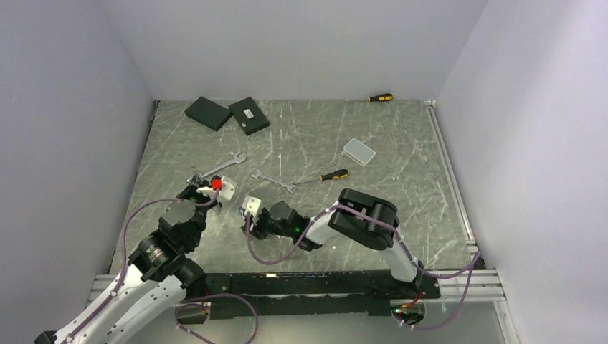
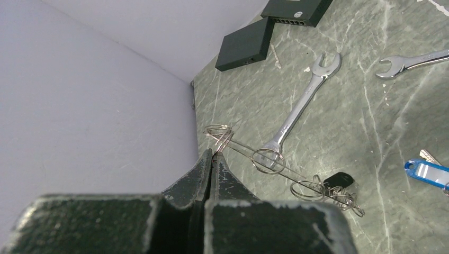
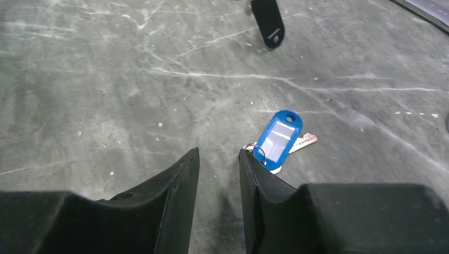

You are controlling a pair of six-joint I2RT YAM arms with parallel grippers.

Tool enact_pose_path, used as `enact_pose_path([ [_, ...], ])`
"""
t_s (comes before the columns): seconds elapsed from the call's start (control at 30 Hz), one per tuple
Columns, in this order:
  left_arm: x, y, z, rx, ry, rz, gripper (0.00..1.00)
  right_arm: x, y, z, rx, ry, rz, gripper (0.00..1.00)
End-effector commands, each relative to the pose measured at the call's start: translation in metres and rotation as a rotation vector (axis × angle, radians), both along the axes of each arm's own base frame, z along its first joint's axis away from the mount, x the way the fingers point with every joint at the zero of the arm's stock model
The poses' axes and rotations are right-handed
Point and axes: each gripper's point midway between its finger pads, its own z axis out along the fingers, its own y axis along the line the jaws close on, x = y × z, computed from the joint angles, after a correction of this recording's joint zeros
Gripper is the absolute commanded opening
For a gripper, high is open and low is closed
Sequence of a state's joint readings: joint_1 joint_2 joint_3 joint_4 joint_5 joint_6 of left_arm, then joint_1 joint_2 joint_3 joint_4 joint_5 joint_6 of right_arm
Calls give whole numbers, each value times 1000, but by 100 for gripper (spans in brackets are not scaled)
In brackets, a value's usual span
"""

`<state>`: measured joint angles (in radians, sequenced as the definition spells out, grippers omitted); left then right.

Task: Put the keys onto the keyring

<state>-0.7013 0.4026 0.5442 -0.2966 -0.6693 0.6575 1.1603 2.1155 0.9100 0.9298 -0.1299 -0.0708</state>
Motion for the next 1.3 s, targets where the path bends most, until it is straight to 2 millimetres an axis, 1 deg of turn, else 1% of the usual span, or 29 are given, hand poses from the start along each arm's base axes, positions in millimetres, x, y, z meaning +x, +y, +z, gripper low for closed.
enact_pose_path([
  [0.0,1,-3,17,-76,-64,-11,0,8,4,6,16,-76,-32,37],
  [0.17,1,-4,17,-79,-66,-17,0,6,2,13,19,-134,-52,32],
  [0.23,1,-4,18,-82,-68,-19,0,7,0,15,13,-161,-66,28],
  [0.3,1,-5,18,-83,-70,-21,0,11,-2,15,0,-191,-92,26],
  [0.37,1,-5,18,-85,-71,-24,0,14,-2,9,-22,-198,-105,24],
  [0.7,0,-7,18,-90,-71,-35,0,29,-5,1,-69,-233,-196,21],
  [0.93,0,-7,19,-91,-74,-36,0,26,-3,-4,-79,-240,-186,19],
  [1.03,0,-7,18,-92,-72,-39,0,24,-2,-4,-75,-250,-182,13],
  [1.13,0,-8,18,-93,-73,-43,0,25,-3,-3,-67,-255,-185,3],
  [1.2,0,-8,18,-94,-74,-46,0,25,-3,1,-53,-265,-185,0],
  [1.27,0,-8,18,-94,-73,-45,0,23,-5,6,-37,-275,-178,0],
])
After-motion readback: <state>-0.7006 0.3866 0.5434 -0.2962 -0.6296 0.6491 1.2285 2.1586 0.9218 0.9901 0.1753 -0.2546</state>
